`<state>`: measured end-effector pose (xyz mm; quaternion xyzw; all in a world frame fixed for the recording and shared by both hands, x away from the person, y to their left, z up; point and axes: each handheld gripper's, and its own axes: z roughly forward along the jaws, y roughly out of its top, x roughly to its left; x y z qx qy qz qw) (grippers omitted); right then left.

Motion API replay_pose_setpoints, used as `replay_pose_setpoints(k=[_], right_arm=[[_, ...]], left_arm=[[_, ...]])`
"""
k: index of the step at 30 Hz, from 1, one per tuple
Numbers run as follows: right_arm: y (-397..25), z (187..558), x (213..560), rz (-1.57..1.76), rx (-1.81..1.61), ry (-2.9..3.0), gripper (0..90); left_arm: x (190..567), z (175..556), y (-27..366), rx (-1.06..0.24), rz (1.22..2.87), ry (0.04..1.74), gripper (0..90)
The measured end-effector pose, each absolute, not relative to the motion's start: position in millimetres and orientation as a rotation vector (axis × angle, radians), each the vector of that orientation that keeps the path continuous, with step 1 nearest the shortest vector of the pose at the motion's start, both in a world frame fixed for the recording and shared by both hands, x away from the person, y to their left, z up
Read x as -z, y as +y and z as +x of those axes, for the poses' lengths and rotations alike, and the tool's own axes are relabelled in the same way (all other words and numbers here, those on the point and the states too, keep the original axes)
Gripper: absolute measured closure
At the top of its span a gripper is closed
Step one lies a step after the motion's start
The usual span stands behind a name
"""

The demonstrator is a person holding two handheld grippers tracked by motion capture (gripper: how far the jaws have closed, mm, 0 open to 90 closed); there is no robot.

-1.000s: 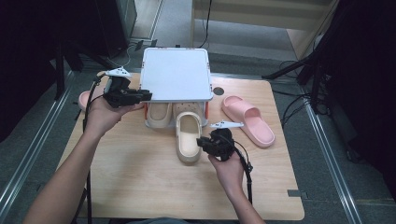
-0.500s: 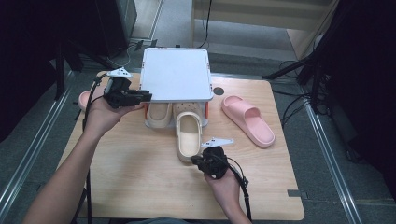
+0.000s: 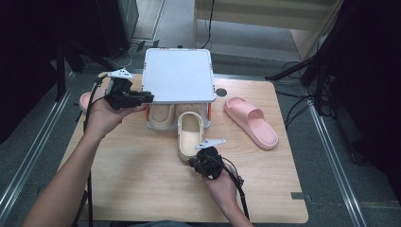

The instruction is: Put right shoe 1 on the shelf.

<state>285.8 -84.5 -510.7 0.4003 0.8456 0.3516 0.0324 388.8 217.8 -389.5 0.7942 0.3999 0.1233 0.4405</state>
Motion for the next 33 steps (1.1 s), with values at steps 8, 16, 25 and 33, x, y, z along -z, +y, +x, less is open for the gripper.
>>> replay_pose_setpoints(k=[8, 16, 25, 33], right_arm=[[-76.5, 311.4, 500.6, 1.237, -1.115, 2.575, 90.0], [-69.7, 344.7, 501.0, 1.251, -1.131, 2.553, 90.0], [-68.9, 374.7, 500.8, 1.292, -1.142, 2.495, 90.0], [-70.6, 383.9, 504.5, 1.344, -1.196, 2.464, 87.4]], left_arm=[[389.7, 389.1, 218.2, -0.304, 1.97, 0.99, 75.7], [390.0, 389.4, 218.7, -0.299, 1.967, 0.989, 75.7], [390.1, 389.6, 218.8, -0.299, 1.967, 0.985, 75.5], [389.8, 389.9, 218.7, -0.287, 1.959, 0.994, 74.5]])
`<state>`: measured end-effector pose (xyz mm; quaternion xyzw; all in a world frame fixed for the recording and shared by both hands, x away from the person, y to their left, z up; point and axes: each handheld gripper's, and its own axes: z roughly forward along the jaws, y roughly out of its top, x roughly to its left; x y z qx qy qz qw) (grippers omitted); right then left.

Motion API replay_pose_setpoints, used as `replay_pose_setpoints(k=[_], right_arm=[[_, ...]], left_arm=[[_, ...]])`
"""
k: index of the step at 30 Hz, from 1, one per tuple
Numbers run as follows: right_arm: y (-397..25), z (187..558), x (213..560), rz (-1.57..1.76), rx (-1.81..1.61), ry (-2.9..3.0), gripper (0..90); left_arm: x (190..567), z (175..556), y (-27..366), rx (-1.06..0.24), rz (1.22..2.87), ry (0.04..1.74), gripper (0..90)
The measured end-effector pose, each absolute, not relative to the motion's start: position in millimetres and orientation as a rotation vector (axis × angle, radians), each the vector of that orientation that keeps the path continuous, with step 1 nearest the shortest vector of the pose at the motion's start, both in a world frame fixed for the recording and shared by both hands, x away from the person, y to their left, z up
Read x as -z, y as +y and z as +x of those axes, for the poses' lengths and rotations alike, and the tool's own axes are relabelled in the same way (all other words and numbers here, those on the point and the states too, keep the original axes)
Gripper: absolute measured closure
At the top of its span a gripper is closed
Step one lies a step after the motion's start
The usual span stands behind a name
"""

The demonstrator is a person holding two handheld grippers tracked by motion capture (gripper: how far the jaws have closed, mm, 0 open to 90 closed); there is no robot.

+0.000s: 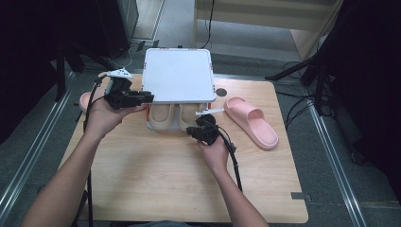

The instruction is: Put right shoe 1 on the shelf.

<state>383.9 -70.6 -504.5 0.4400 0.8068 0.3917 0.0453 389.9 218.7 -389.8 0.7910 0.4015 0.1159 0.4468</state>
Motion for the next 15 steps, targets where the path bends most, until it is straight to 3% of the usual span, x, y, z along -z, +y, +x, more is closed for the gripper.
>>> replay_pose_setpoints(k=[3, 6, 15], right_arm=[[-74.6, 374.3, 500.4, 1.313, -1.207, 2.481, 86.3], [-80.8, 362.4, 493.5, 1.265, -1.231, 2.49, 82.9], [-120.6, 333.2, 478.1, 1.205, -1.351, 2.514, 61.1]], left_arm=[[389.9, 390.4, 219.2, -0.268, 1.95, 0.993, 71.5], [389.0, 390.2, 219.4, -0.279, 1.945, 1.007, 63.0], [382.6, 386.4, 221.2, -0.252, 1.97, 1.027, 51.6]])
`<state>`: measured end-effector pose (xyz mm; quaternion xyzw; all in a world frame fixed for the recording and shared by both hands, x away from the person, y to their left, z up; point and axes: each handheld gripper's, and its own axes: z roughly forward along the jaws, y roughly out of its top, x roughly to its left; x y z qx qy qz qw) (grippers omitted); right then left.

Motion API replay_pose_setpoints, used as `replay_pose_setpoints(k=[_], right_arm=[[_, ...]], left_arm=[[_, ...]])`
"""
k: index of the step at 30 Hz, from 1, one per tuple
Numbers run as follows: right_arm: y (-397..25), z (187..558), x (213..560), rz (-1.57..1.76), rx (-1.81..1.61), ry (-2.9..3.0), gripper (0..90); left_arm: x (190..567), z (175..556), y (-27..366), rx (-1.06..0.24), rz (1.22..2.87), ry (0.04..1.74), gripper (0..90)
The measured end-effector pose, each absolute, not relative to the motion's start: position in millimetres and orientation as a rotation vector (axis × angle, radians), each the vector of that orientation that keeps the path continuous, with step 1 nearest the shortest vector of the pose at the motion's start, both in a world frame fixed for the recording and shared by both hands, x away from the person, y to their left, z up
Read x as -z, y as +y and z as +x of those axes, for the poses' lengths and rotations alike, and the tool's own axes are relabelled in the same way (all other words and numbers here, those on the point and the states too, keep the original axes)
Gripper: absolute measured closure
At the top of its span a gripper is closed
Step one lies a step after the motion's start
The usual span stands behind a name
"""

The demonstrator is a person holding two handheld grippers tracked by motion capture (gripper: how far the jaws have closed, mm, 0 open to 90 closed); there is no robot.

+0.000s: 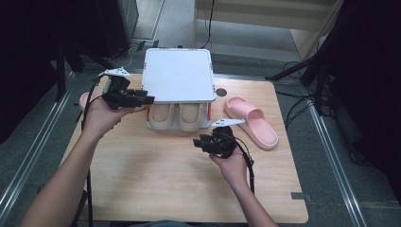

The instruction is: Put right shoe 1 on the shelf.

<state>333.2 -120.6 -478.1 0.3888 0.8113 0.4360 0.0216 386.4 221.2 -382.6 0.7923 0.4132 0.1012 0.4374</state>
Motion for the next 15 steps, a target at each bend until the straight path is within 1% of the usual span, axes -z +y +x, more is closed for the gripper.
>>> replay_pose_setpoints(k=[3, 6, 8, 13, 15], right_arm=[[-129.8, 327.6, 474.1, 1.223, -1.32, 2.516, 59.5], [-139.6, 320.1, 470.0, 1.158, -1.304, 2.514, 54.4], [-147.0, 315.5, 468.9, 1.134, -1.313, 2.504, 53.5], [-164.7, 308.3, 468.7, 1.159, -1.369, 2.467, 51.4], [-169.7, 305.5, 467.0, 1.152, -1.378, 2.457, 50.3]], left_arm=[[379.3, 382.9, 223.6, -0.255, 1.961, 1.015, 47.9], [377.8, 380.7, 228.7, -0.249, 1.967, 1.032, 45.4], [377.5, 379.6, 232.7, -0.235, 1.966, 1.057, 44.7], [377.4, 374.1, 247.0, -0.245, 1.967, 1.077, 43.9], [378.5, 370.7, 254.7, -0.271, 1.975, 1.088, 43.4]])
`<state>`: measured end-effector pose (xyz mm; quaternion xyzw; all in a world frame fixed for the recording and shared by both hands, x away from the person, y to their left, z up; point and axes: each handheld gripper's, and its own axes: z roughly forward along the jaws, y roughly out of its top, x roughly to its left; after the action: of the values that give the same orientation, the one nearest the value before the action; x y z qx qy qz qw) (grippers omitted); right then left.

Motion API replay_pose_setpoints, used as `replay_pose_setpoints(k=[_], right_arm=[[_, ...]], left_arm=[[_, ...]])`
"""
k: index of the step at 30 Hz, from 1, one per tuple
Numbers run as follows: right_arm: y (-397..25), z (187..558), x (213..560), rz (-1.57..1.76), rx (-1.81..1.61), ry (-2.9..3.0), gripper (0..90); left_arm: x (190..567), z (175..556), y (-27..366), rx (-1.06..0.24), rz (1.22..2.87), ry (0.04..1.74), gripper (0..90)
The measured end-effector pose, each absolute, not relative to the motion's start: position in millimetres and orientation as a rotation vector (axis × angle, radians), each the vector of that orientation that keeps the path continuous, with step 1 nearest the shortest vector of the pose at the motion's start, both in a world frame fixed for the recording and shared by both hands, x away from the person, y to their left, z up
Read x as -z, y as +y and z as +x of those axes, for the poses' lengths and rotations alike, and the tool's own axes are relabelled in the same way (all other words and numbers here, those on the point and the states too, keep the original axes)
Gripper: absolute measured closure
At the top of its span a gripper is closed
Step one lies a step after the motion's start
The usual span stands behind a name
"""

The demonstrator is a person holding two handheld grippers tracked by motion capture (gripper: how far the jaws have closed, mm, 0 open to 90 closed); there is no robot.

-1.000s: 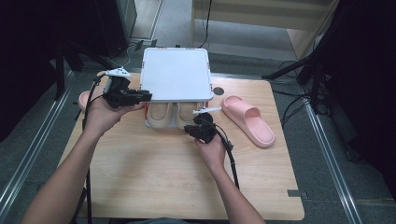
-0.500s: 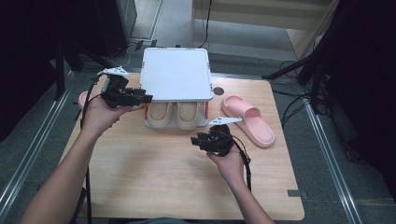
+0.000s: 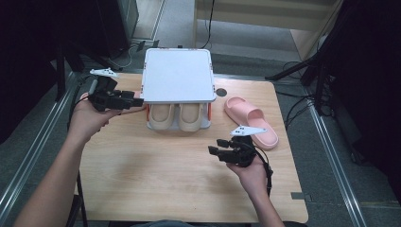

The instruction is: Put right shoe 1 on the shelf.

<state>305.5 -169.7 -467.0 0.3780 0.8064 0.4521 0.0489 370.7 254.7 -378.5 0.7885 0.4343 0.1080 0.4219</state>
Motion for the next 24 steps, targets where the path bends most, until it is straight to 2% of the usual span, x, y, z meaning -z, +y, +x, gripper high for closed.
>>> replay_pose_setpoints(k=[7, 14, 16, 18, 20, 24], right_arm=[[-183.2, 304.4, 464.0, 1.163, -1.411, 2.431, 50.3], [-188.5, 308.0, 463.7, 1.163, -1.405, 2.436, 51.6], [-188.1, 310.6, 463.8, 1.168, -1.404, 2.44, 51.6], [-187.2, 313.4, 463.9, 1.177, -1.408, 2.443, 51.5], [-185.8, 316.9, 464.7, 1.184, -1.419, 2.447, 51.6], [-184.0, 321.7, 466.4, 1.189, -1.405, 2.464, 51.7]], left_arm=[[387.1, 361.4, 280.7, -0.341, 1.971, 1.13, 44.2], [402.2, 357.3, 300.2, -0.347, 1.943, 1.228, 45.5], [407.6, 357.0, 302.9, -0.344, 1.944, 1.254, 49.9], [414.1, 357.7, 306.3, -0.338, 1.92, 1.273, 62.9], [419.9, 360.3, 309.2, -0.341, 1.913, 1.298, 71.7], [431.0, 369.9, 313.0, -0.331, 1.91, 1.328, 76.0]])
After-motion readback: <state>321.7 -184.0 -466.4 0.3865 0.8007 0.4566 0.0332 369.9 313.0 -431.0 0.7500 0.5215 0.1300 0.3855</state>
